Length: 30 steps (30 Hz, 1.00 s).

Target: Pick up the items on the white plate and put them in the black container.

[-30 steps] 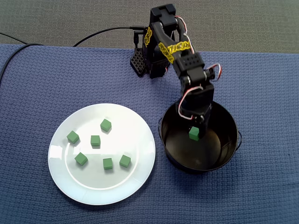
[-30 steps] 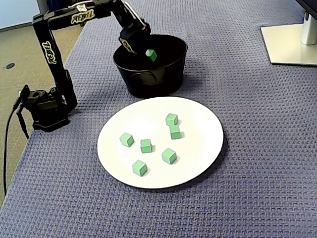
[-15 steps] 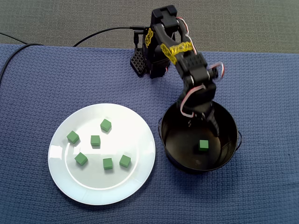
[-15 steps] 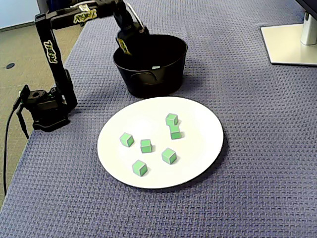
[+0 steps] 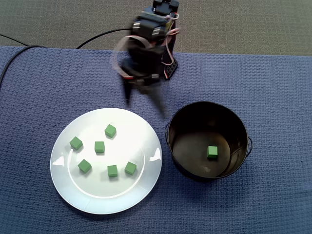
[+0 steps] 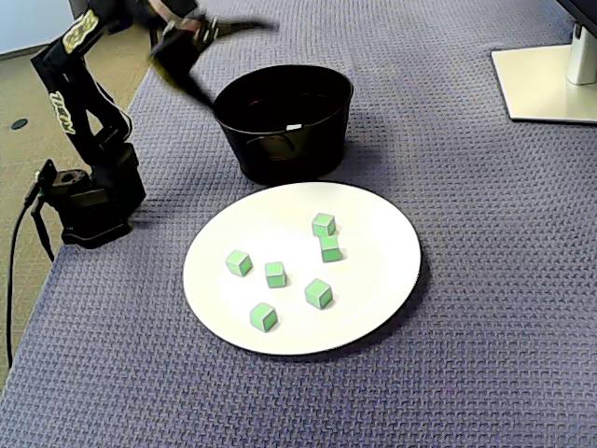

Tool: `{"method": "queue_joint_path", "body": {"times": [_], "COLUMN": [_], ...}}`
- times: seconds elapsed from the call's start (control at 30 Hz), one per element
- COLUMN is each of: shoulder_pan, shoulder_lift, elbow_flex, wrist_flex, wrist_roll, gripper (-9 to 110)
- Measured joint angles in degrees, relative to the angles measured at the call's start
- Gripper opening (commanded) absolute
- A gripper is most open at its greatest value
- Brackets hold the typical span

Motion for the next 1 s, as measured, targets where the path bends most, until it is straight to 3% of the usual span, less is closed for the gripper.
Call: {"method": "queue_joint_path", "body": {"times": [0.2,0.43,1.0], "shoulder_pan": [13.9,18.5,18.3], "shoulder_lift": [-3.1,-12.7,-23.4], "elbow_flex": [9.8,15.6,27.6], "wrist_flex": [-7.4,-20.8,-36.7], "wrist_roll": [-21.7,-38.1,-38.7], "gripper": [58,57,47]}}
